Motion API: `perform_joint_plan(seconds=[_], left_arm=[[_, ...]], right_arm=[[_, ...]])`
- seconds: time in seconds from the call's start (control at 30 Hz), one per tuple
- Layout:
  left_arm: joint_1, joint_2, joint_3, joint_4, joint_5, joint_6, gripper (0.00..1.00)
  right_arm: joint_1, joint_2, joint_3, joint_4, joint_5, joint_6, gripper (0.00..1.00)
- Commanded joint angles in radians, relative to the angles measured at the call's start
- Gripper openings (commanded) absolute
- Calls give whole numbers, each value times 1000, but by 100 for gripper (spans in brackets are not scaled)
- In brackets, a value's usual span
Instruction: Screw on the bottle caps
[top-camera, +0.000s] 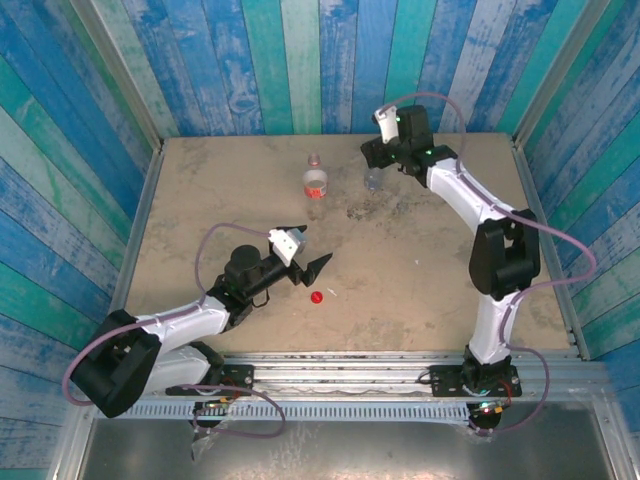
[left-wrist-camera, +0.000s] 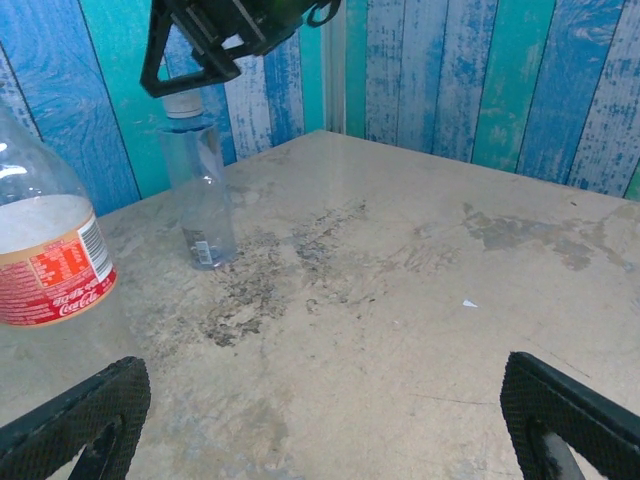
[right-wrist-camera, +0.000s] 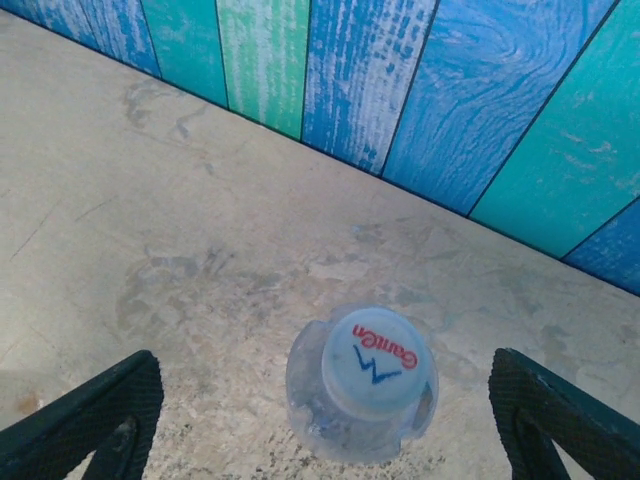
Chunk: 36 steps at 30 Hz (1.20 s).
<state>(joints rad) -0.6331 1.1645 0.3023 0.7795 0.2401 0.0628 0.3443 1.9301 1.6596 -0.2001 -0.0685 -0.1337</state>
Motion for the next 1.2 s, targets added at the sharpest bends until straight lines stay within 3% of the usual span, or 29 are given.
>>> perform_joint_plan(seconds=[0.0, 0.13, 0.5, 0.77, 1.17], left_arm=[[2, -14, -4, 45, -52, -9, 94], [5, 33, 15, 92, -75, -9, 94], [119, 237, 130, 204, -14, -18, 94], [181, 438, 261, 283, -1, 1, 94], [206, 687, 480, 280, -64, -41, 94]], right_arm=[[-4, -88, -48, 15, -4, 17, 91], [-4, -187, -173, 90, -16, 27, 100], [14, -471, -523, 119, -263, -54, 100], [58, -646, -691, 88, -269, -71, 100], [59, -736, -747, 60, -242, -70, 100]])
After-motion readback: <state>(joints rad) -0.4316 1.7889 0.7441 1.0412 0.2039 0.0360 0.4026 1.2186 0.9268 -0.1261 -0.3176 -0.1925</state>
